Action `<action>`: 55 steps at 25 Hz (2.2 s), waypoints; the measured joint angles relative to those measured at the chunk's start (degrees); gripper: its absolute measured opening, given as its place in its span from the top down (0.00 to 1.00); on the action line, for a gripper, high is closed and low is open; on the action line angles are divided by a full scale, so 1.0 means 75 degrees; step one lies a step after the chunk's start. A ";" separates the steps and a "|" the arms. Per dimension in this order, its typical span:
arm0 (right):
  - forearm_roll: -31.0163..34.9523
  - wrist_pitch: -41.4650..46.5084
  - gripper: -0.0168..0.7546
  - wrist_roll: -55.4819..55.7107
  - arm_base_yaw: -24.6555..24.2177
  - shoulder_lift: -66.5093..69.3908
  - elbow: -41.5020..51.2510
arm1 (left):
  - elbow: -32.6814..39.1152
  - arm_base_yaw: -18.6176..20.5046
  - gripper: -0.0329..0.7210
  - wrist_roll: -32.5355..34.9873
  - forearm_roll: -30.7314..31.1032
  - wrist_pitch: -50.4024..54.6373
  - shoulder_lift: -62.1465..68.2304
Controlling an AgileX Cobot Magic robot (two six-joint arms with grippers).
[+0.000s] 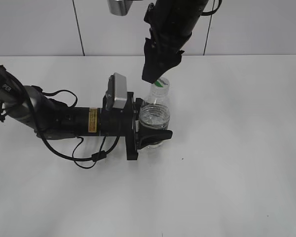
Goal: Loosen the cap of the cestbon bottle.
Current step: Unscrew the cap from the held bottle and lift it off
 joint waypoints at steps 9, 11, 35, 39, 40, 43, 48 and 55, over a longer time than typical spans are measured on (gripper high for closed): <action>-0.0104 -0.0007 0.45 0.5748 0.0000 -0.0021 -0.0169 | 0.0007 -0.0007 0.42 -0.0039 -0.0088 -0.0006 0.0000; -0.0501 -0.0007 0.45 0.7092 0.0000 -0.0021 -0.0169 | 0.0007 -0.0007 0.42 -0.0053 -0.0110 0.0001 0.0000; -0.0674 -0.0014 0.45 0.9475 0.0000 -0.0028 0.0282 | 0.0022 -0.0021 0.42 -0.0070 -0.0483 0.0102 0.0000; -0.0544 -0.0014 0.45 0.9480 0.0000 -0.0028 0.0282 | 0.0022 -0.0021 0.42 -0.0070 -0.0483 0.0102 0.0000; -0.0535 -0.0014 0.45 0.9480 0.0000 -0.0028 0.0282 | 0.0022 -0.0021 0.42 -0.0070 -0.0483 0.0102 0.0000; -0.0535 -0.0014 0.45 0.9480 0.0000 -0.0028 0.0282 | 0.0022 -0.0021 0.42 -0.0070 -0.0483 0.0102 0.0000; -0.0503 -0.0016 0.45 0.9484 0.0000 0.0163 0.0282 | 0.0022 -0.0021 0.42 -0.0070 -0.0492 0.0111 0.0000; -0.0444 -0.0016 0.45 0.9484 0.0000 0.0314 0.0282 | 0.0022 -0.0021 0.42 -0.0070 -0.0499 0.0111 0.0000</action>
